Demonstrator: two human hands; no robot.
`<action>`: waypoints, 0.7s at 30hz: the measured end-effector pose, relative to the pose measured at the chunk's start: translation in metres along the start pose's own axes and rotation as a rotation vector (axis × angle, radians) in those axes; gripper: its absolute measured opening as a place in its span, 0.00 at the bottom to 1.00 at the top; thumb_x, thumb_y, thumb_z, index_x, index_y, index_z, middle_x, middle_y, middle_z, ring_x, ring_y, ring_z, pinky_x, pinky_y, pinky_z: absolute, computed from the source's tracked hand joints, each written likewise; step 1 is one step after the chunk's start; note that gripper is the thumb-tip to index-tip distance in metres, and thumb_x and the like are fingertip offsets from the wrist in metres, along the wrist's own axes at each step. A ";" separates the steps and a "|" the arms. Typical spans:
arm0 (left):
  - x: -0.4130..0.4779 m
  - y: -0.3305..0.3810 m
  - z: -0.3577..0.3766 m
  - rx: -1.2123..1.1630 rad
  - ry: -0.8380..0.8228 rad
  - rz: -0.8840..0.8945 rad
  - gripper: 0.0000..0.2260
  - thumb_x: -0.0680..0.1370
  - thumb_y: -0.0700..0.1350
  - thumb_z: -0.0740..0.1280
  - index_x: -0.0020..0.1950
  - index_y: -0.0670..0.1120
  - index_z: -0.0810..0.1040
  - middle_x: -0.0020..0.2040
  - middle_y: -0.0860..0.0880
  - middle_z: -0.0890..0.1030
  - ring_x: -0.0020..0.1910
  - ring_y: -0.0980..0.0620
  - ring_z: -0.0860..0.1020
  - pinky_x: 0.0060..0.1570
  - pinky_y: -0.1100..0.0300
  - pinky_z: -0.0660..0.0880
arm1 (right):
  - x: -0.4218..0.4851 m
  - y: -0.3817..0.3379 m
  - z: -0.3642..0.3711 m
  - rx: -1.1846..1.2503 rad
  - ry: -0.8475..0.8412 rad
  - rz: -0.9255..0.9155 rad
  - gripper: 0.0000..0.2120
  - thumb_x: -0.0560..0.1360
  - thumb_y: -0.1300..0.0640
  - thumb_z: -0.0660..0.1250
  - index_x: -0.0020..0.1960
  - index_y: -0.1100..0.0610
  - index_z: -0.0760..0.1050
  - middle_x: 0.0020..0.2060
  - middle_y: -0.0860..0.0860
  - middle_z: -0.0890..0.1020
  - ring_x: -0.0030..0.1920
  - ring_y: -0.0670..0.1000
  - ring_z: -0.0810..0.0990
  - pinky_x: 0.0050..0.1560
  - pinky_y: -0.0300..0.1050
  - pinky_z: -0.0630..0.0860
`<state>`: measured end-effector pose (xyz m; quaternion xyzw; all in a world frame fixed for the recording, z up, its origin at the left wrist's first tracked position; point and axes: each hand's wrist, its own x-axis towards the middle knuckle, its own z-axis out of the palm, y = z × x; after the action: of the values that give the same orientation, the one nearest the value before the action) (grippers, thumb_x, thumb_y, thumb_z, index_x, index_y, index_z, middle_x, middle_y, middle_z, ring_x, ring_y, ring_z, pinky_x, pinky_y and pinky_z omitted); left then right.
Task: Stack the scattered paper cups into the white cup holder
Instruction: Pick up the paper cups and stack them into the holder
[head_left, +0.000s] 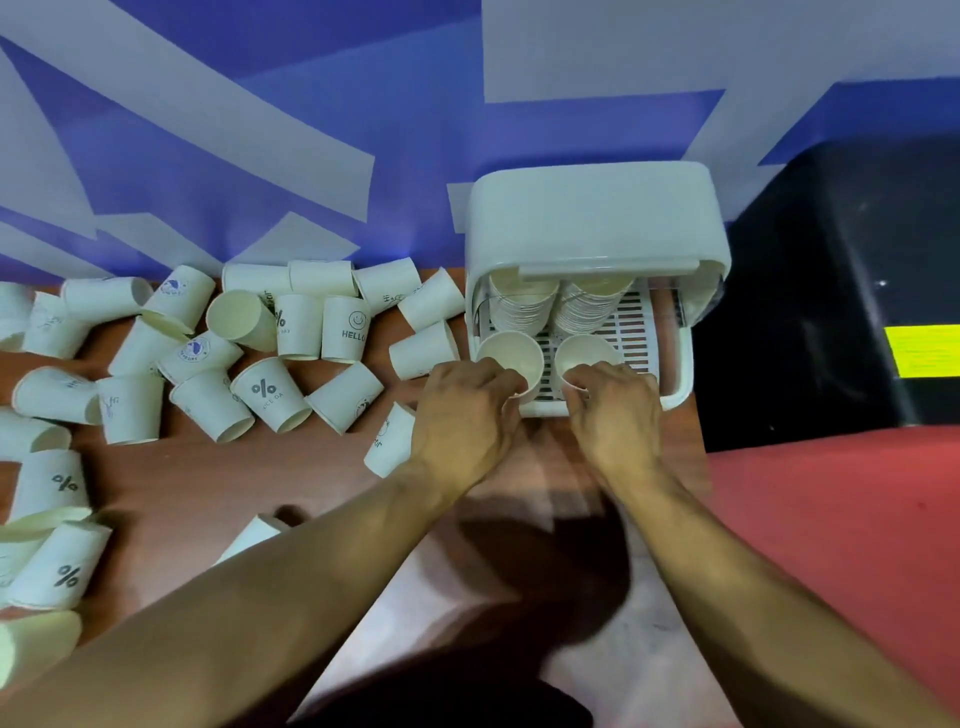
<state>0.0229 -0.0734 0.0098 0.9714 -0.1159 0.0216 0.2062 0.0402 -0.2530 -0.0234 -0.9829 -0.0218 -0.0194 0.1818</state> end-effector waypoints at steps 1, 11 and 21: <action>0.001 -0.002 0.001 -0.002 -0.007 -0.003 0.06 0.72 0.43 0.69 0.48 0.49 0.83 0.42 0.50 0.81 0.41 0.45 0.78 0.45 0.53 0.70 | 0.002 0.001 0.005 -0.001 -0.033 0.014 0.05 0.71 0.57 0.72 0.46 0.54 0.83 0.38 0.52 0.84 0.40 0.59 0.80 0.44 0.50 0.71; 0.014 -0.005 0.009 0.052 -0.050 0.025 0.07 0.72 0.43 0.69 0.48 0.50 0.84 0.42 0.50 0.82 0.40 0.44 0.79 0.47 0.51 0.73 | 0.009 0.001 0.023 -0.083 -0.158 0.007 0.10 0.76 0.51 0.67 0.38 0.54 0.81 0.34 0.54 0.82 0.39 0.59 0.78 0.44 0.49 0.67; 0.024 -0.010 0.029 0.115 -0.212 0.047 0.07 0.75 0.44 0.71 0.52 0.48 0.85 0.46 0.46 0.85 0.45 0.41 0.81 0.48 0.52 0.74 | 0.004 0.004 0.024 -0.051 -0.146 0.018 0.12 0.76 0.48 0.67 0.54 0.52 0.82 0.45 0.54 0.84 0.50 0.58 0.80 0.50 0.50 0.68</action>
<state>0.0483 -0.0818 -0.0189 0.9754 -0.1584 -0.0696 0.1362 0.0446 -0.2480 -0.0466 -0.9862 -0.0256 0.0533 0.1548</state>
